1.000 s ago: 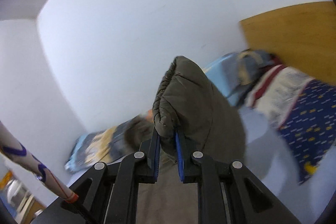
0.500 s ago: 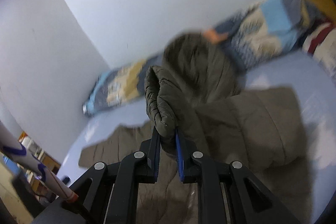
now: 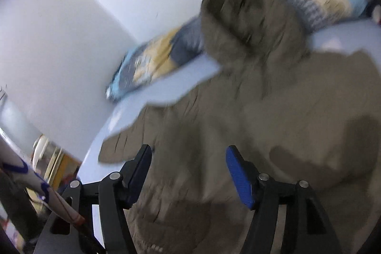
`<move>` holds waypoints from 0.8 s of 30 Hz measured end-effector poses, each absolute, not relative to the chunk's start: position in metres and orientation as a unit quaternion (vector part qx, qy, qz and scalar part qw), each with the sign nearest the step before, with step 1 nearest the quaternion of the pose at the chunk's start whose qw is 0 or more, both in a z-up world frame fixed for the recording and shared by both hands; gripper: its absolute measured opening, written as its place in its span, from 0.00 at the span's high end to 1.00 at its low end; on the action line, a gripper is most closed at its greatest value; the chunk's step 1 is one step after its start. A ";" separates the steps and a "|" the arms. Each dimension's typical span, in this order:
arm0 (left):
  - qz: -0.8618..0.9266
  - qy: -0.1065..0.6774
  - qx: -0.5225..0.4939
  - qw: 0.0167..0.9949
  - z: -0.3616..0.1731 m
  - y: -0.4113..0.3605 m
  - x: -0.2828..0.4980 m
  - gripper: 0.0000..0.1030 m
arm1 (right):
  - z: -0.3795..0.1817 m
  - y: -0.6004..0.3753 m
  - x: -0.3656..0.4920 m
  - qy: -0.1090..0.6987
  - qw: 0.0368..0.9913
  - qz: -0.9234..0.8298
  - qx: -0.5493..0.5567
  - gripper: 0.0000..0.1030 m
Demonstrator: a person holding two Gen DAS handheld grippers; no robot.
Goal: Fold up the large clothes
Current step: 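Fold the held sleeve across the jacket chest and open the right gripper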
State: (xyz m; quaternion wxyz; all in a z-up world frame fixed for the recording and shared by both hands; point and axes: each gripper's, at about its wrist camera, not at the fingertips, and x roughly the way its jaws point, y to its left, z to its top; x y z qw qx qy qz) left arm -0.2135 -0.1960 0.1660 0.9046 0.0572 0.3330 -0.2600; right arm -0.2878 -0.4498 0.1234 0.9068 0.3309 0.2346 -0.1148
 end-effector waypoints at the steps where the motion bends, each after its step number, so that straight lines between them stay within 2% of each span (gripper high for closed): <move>1: -0.260 0.333 0.059 0.905 0.165 -0.196 -0.213 0.00 | 0.127 -0.466 -0.297 0.227 0.905 -0.143 0.330 0.31; 6: -0.259 0.340 0.063 0.902 0.161 -0.201 -0.210 0.00 | 0.111 -0.536 -0.321 0.280 0.858 -0.345 0.256 0.31; 12: -0.257 0.340 0.069 0.902 0.158 -0.203 -0.209 0.00 | 0.028 -0.597 -0.323 0.403 0.796 -0.368 0.259 0.31; 15: -0.254 0.343 0.065 0.902 0.157 -0.201 -0.208 0.00 | 0.044 -0.590 -0.322 0.411 0.788 -0.391 0.238 0.31; 17: -0.254 0.344 0.062 0.902 0.157 -0.200 -0.207 0.00 | 0.071 -0.573 -0.324 0.375 0.794 -0.425 0.219 0.35; 20: -0.253 0.340 0.066 0.903 0.158 -0.201 -0.207 0.00 | 0.106 -0.528 -0.306 0.343 0.849 -0.360 0.178 0.35; 24: -0.251 0.332 0.066 0.907 0.162 -0.198 -0.210 0.00 | 0.103 -0.477 -0.278 0.363 0.879 -0.238 0.197 0.33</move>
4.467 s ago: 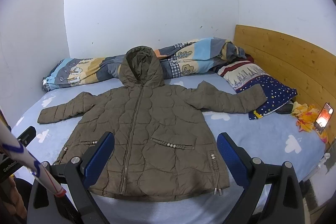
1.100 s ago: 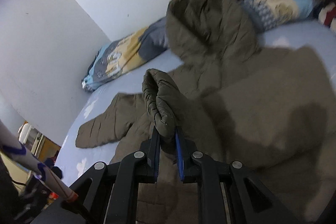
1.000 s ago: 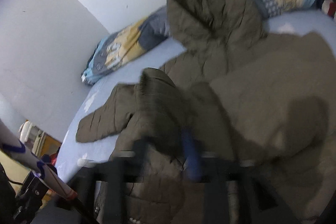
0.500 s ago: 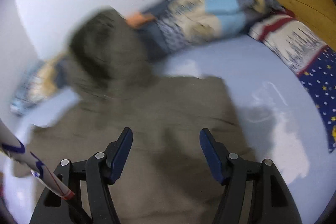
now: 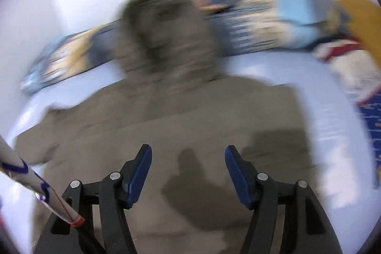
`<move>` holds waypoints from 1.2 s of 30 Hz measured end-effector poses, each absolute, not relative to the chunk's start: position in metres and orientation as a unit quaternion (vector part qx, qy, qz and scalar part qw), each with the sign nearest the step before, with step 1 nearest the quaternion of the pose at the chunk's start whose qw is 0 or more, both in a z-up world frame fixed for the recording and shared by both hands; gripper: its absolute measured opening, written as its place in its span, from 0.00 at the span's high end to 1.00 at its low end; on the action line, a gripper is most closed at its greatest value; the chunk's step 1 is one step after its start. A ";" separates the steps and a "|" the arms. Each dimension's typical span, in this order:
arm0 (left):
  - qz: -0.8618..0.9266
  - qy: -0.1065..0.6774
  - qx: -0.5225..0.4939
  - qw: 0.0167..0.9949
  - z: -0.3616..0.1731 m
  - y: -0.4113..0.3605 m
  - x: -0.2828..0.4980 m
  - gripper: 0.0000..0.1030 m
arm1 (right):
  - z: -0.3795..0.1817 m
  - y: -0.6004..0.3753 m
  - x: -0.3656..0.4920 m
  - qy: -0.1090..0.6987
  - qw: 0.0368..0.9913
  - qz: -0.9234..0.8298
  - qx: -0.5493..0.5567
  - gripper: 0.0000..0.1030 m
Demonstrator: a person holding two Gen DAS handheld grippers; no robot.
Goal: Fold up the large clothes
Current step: 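Fold the held sleeve across the jacket chest and open the right gripper, then move the left gripper toward the other sleeve cuff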
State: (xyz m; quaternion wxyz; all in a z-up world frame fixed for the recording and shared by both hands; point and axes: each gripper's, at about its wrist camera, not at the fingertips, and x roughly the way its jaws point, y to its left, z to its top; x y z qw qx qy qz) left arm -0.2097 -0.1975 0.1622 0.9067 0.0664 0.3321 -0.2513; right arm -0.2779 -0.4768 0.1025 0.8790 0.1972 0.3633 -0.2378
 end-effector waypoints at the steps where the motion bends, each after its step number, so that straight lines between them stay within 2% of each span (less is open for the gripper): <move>1: -0.251 0.330 0.066 0.908 0.163 -0.196 -0.210 0.00 | 0.097 -0.464 -0.270 0.373 0.879 -0.222 0.195 0.33; 7: -0.255 0.321 0.067 0.910 0.170 -0.191 -0.214 0.00 | 0.056 -0.420 -0.247 0.435 0.864 -0.220 0.121 0.31; 10: -0.256 0.318 0.063 0.911 0.174 -0.187 -0.214 0.00 | 0.063 -0.426 -0.249 0.443 0.859 -0.217 0.133 0.31; 16: -0.257 0.312 0.057 0.913 0.180 -0.183 -0.216 0.00 | 0.111 -0.407 -0.286 0.402 0.880 -0.195 0.161 0.31; 20: -0.253 0.305 0.063 0.916 0.181 -0.183 -0.218 0.00 | 0.145 -0.390 -0.345 0.377 0.893 -0.190 0.157 0.31; 22: -0.250 0.303 0.067 0.917 0.181 -0.184 -0.219 0.00 | 0.154 -0.378 -0.374 0.362 0.898 -0.194 0.158 0.27; 26: -0.243 0.302 0.076 0.919 0.178 -0.187 -0.221 0.00 | 0.149 -0.371 -0.417 0.336 0.900 -0.199 0.194 0.26; 36: -0.238 0.301 0.096 0.918 0.171 -0.194 -0.221 0.00 | 0.135 -0.380 -0.413 0.350 0.898 -0.193 0.185 0.26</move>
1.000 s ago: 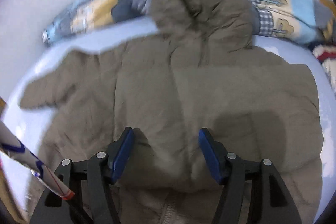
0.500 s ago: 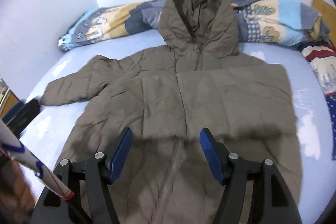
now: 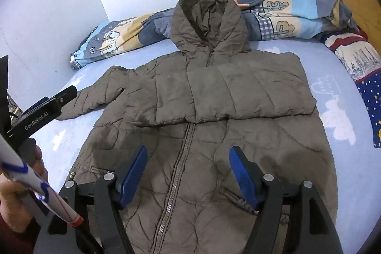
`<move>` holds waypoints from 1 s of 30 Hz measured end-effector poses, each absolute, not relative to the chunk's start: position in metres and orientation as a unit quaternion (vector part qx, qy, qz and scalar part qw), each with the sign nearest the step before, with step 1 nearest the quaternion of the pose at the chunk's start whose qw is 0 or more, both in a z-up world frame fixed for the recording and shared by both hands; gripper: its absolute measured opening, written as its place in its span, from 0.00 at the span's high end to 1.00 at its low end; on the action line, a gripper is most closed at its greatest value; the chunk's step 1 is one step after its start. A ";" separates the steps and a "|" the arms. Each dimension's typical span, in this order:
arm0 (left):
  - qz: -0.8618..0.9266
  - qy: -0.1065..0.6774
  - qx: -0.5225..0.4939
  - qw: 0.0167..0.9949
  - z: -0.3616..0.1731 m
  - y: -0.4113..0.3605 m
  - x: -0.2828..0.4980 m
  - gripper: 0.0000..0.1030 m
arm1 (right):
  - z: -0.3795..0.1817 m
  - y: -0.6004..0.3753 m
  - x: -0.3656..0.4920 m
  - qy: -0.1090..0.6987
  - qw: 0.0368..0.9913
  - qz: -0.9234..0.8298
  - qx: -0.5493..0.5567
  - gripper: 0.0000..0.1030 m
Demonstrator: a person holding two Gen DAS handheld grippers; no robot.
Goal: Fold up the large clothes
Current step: 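Move the left gripper toward the other sleeve cuff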
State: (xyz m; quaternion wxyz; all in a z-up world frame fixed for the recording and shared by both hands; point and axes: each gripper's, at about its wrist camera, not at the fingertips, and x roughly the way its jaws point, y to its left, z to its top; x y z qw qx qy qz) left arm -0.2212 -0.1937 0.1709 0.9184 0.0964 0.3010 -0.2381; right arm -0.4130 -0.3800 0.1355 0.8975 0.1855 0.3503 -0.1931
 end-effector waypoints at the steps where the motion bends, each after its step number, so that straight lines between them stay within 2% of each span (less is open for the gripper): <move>1: -0.238 0.302 0.097 0.918 0.170 -0.194 -0.221 0.00 | 0.136 -0.379 -0.413 0.351 0.898 -0.189 0.184 0.26; 20: -0.207 0.310 0.065 0.926 0.178 -0.159 -0.186 0.00 | 0.133 -0.376 -0.412 0.353 0.900 -0.187 0.176 0.26; 24: -0.191 0.317 0.047 0.928 0.184 -0.136 -0.153 0.00 | 0.132 -0.376 -0.411 0.354 0.899 -0.186 0.177 0.26; 30: -0.128 0.381 -0.039 0.915 0.165 -0.058 -0.066 0.00 | 0.130 -0.376 -0.410 0.357 0.899 -0.183 0.175 0.26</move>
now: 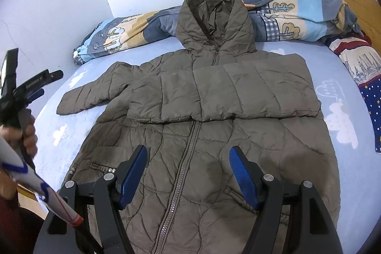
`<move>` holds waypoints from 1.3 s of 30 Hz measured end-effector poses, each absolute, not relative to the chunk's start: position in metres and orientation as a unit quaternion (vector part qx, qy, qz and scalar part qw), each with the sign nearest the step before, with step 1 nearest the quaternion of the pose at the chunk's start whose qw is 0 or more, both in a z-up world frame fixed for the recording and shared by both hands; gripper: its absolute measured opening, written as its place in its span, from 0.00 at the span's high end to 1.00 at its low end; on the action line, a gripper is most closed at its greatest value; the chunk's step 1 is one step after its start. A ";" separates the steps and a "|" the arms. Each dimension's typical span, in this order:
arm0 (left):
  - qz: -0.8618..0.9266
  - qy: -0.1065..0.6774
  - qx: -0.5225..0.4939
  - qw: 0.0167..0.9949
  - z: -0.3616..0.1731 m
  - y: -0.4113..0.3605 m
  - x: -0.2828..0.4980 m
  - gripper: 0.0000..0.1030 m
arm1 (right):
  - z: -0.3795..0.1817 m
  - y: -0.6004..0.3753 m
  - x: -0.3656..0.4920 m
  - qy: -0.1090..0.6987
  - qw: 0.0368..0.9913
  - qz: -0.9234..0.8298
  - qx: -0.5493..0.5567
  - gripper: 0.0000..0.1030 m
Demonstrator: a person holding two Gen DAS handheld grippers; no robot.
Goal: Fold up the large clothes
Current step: 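Move the left gripper toward the other sleeve cuff, then grasp the other sleeve cuff with the left gripper and lift it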
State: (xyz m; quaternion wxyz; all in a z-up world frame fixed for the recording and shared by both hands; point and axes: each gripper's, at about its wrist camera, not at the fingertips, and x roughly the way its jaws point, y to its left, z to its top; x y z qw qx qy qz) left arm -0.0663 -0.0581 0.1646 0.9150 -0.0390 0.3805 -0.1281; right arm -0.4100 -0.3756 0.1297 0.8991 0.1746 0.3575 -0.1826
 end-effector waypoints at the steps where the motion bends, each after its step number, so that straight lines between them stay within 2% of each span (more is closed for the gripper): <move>1: -0.116 0.392 -0.055 0.911 0.157 -0.042 -0.052 0.00 | 0.129 -0.376 -0.410 0.358 0.899 -0.183 0.175 0.26; 5: -0.078 0.423 -0.104 0.897 0.121 0.019 -0.003 0.03 | 0.128 -0.376 -0.410 0.358 0.899 -0.180 0.179 0.26; 6: -0.077 0.426 -0.118 0.894 0.114 0.029 0.004 0.09 | 0.128 -0.376 -0.410 0.358 0.898 -0.179 0.180 0.26; 7: -0.075 0.435 -0.138 0.887 0.105 0.043 0.014 0.23 | 0.127 -0.375 -0.409 0.359 0.898 -0.178 0.180 0.26; 9: -0.085 0.452 -0.207 0.863 0.085 0.072 0.031 0.40 | 0.126 -0.375 -0.409 0.361 0.898 -0.176 0.179 0.26; 10: -0.089 0.460 -0.248 0.848 0.073 0.086 0.038 0.43 | 0.125 -0.374 -0.408 0.363 0.898 -0.174 0.179 0.26; 11: -0.095 0.464 -0.296 0.829 0.060 0.101 0.044 0.43 | 0.124 -0.373 -0.407 0.365 0.898 -0.173 0.177 0.26; 15: -0.093 0.460 -0.377 0.799 0.033 0.122 0.055 0.43 | 0.119 -0.372 -0.401 0.374 0.895 -0.172 0.170 0.26; 24: -0.068 0.430 -0.428 0.792 -0.001 0.121 0.086 0.44 | 0.107 -0.387 -0.401 0.387 0.884 -0.180 0.189 0.26; 25: -0.063 0.421 -0.431 0.795 0.000 0.121 0.086 0.45 | 0.106 -0.389 -0.401 0.387 0.884 -0.184 0.188 0.26; 26: -0.060 0.419 -0.428 0.799 0.002 0.121 0.087 0.52 | 0.106 -0.390 -0.401 0.388 0.883 -0.186 0.186 0.26; 27: -0.054 0.420 -0.415 0.806 0.005 0.118 0.089 0.76 | 0.106 -0.392 -0.401 0.388 0.883 -0.190 0.185 0.26; 28: -0.062 0.417 -0.409 0.809 0.008 0.115 0.089 0.84 | 0.106 -0.394 -0.401 0.388 0.882 -0.192 0.185 0.26; 34: -0.072 0.390 -0.371 0.840 0.045 0.101 0.081 0.86 | 0.111 -0.407 -0.410 0.372 0.880 -0.207 0.208 0.26; 39: -0.106 0.356 -0.322 0.871 0.098 0.077 0.066 0.86 | 0.122 -0.418 -0.423 0.348 0.880 -0.220 0.235 0.26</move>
